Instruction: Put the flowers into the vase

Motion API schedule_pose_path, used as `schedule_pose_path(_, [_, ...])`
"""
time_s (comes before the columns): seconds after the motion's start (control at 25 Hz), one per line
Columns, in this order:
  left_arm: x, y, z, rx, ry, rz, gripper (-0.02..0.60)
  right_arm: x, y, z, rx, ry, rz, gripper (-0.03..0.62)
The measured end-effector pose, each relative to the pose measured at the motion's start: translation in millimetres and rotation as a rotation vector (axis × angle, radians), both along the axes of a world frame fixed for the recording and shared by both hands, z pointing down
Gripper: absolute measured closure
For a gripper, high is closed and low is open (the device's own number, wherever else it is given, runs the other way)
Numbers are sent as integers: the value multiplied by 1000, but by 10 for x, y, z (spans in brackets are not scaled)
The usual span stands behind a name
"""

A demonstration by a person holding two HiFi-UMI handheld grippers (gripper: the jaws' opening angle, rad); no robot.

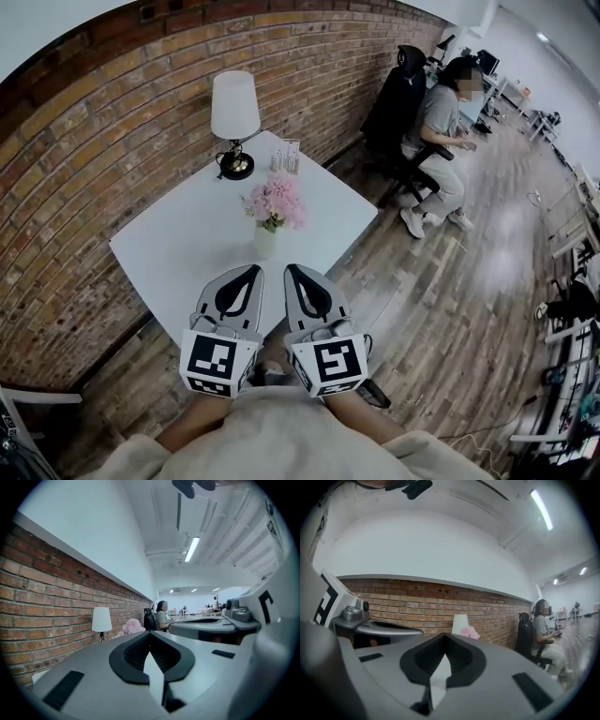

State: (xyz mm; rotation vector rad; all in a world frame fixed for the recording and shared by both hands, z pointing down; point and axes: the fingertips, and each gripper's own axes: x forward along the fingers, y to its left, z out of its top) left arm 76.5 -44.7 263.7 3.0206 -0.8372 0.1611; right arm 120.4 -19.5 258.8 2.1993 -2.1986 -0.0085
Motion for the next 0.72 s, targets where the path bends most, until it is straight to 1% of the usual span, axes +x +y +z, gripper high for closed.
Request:
schedule_pose_path(0.36, [16,-53,-21,-5,9,-26,578,-42,-98,-40,-12,31,-33,588])
schedule_pose_path(0.72, [81,-77,8,2,1,-41,578,62,-149,33,-29,15,-50,588])
